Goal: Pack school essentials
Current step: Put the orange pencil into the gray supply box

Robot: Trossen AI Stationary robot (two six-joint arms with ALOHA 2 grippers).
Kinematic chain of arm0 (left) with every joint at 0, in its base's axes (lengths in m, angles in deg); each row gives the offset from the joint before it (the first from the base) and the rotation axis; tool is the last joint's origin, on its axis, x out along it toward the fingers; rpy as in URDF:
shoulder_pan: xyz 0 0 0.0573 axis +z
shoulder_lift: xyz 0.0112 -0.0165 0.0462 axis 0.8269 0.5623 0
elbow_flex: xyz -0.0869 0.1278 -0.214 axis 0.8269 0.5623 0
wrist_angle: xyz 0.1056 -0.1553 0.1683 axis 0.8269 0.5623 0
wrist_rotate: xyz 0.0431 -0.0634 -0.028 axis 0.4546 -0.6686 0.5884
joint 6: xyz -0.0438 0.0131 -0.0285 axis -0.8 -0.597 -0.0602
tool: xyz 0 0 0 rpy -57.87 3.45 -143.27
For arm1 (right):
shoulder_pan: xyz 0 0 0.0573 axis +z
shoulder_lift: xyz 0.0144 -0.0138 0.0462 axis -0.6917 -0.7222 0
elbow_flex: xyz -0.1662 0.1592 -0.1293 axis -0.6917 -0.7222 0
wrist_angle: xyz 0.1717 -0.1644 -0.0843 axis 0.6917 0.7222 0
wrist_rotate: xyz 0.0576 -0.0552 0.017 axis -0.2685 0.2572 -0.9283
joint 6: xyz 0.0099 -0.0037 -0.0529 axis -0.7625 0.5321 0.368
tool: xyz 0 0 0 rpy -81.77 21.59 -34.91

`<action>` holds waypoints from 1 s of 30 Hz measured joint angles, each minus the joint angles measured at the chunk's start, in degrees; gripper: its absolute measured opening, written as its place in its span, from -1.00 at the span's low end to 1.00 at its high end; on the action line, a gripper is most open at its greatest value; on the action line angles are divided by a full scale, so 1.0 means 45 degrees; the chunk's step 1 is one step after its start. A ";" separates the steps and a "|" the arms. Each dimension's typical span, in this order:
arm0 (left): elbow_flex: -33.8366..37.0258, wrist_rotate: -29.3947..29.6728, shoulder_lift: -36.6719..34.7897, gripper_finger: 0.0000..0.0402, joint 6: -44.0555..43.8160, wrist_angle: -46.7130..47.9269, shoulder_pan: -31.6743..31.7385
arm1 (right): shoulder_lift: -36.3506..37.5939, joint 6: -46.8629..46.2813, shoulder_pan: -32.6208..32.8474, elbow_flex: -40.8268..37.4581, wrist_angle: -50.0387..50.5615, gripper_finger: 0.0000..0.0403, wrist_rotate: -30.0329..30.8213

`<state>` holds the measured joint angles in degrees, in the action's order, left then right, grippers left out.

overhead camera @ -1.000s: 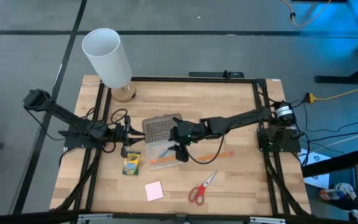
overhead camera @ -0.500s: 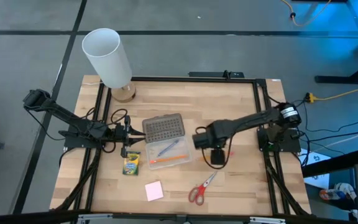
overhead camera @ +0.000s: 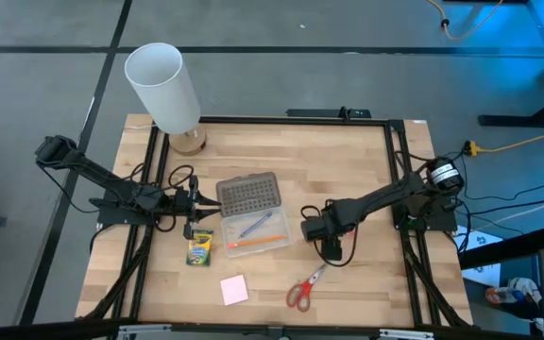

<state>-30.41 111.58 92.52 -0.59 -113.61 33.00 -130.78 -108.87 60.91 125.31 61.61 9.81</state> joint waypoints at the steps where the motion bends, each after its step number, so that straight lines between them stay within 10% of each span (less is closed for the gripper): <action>1: 0.0000 0.0000 0.0000 -0.64 0.0003 0.0000 0.0000 | 0.0000 0.0013 0.0000 -0.0153 -0.0286 0.12 -0.0060; 12: 0.0000 0.0001 0.0001 -0.63 0.0002 0.0000 0.0000 | 0.0117 -0.0033 -0.0005 -0.1929 -0.2298 0.08 -0.0508; 23: 0.0000 0.0002 -0.0001 -0.64 0.0041 0.0000 0.0000 | 0.0078 -0.1392 0.0021 -0.2005 -0.2715 -0.86 0.0262; 30: 0.0000 0.0005 -0.0002 -0.64 0.0034 0.0000 0.0000 | -0.0052 -0.3976 0.0019 -0.1245 -0.1572 -0.92 0.1018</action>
<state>-30.41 111.60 92.51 -0.43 -113.61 33.00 -131.01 -126.76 61.00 119.71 54.54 14.39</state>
